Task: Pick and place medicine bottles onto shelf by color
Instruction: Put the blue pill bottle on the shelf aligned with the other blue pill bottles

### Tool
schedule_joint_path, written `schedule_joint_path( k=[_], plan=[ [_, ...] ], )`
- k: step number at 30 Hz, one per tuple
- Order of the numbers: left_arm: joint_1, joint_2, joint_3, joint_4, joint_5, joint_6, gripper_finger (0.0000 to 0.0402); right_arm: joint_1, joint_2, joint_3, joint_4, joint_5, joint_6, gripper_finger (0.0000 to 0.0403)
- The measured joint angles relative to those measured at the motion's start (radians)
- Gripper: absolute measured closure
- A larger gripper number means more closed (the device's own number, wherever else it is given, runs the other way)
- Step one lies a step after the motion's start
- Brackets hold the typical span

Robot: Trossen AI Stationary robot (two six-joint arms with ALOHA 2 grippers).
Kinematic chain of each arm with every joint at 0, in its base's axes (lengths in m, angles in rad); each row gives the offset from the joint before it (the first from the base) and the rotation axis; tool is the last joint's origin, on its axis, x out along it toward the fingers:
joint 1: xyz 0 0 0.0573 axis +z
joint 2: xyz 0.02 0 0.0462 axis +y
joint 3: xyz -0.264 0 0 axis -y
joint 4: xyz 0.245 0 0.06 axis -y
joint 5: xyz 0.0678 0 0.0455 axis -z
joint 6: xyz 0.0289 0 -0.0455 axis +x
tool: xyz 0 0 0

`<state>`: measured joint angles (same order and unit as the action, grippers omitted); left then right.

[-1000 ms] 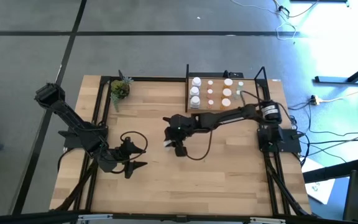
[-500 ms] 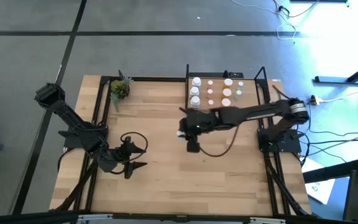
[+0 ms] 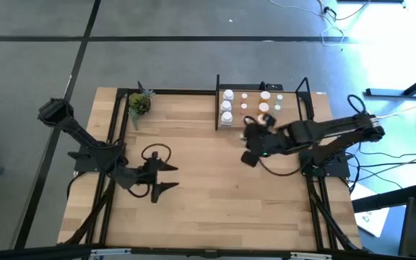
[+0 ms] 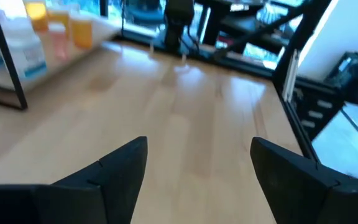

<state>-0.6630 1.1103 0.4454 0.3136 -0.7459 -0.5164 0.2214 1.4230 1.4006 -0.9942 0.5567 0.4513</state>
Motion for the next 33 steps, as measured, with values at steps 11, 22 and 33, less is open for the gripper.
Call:
schedule_joint_path(
  k=[11,22,33],
  plan=[
    [0.195,0.000,0.150,-0.043,0.101,0.292,0.0122,0.033,-0.141,0.000,-0.327,0.133,0.255,0.0281],
    [0.358,0.000,0.366,-0.329,0.114,0.363,0.0122,0.023,-0.381,-0.242,-0.321,0.212,0.460,0.0281],
    [0.509,0.000,0.413,-0.340,0.222,0.455,0.0122,-0.168,-0.518,-0.530,-0.225,0.248,0.590,0.0281]
  ],
)
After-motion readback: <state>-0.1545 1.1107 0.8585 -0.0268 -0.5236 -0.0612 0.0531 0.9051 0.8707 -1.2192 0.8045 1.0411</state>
